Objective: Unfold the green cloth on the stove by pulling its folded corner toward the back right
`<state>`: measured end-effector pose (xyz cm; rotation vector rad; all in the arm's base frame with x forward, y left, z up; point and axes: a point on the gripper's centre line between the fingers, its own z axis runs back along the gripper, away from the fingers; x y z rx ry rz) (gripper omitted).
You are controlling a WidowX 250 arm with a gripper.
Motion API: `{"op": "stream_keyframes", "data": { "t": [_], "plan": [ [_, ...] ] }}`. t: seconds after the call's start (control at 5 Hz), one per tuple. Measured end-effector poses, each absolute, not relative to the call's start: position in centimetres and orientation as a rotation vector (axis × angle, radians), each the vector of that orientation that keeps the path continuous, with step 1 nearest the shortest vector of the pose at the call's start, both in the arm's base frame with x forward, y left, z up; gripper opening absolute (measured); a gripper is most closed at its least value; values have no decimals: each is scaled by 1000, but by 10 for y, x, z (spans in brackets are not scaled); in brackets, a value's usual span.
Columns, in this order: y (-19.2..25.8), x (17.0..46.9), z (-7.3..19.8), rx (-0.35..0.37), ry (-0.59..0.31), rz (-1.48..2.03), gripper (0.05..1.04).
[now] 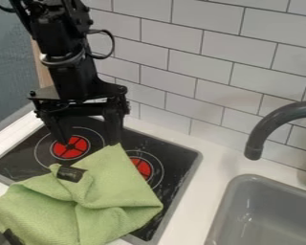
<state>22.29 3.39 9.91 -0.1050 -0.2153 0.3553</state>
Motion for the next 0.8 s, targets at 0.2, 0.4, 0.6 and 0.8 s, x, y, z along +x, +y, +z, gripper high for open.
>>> {"op": "stream_keyframes", "data": {
  "t": [0.2,0.4,0.6,0.8],
  "plan": [
    [33,220,93,-103,-193,361,999],
    [41,220,75,-64,-146,431,999],
    [52,219,66,0,-141,490,999],
    [60,218,51,51,-121,553,999]
  ]
}}
